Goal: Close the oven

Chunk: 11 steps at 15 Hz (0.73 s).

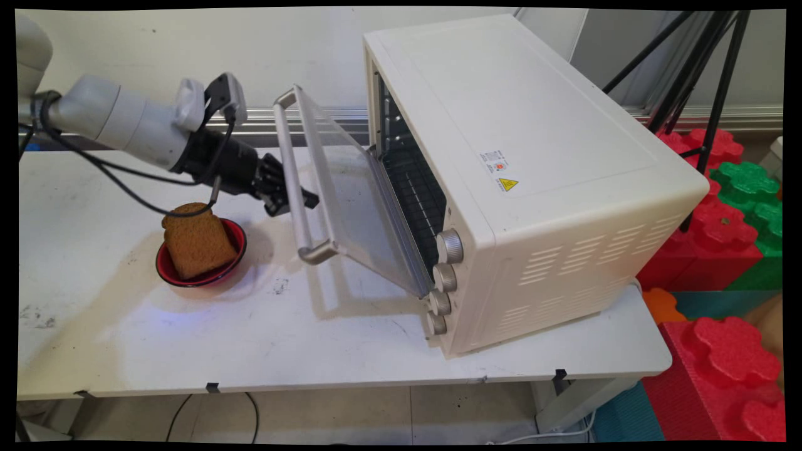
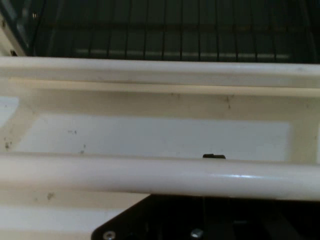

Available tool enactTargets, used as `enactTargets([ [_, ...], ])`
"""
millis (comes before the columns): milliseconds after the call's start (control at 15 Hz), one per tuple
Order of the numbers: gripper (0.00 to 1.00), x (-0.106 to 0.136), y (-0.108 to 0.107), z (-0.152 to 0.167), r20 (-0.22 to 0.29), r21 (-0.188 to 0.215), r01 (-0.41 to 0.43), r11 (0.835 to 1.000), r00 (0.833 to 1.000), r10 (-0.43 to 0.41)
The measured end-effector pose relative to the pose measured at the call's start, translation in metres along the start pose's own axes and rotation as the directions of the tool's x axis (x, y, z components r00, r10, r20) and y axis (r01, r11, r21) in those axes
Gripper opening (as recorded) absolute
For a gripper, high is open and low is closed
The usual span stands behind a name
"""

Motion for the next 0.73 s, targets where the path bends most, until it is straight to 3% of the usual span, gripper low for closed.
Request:
enactTargets([
  [733, 0.00, 0.059, -0.006, -0.001, -0.053, -0.025, 0.010, 1.000, 0.999, -0.011],
])
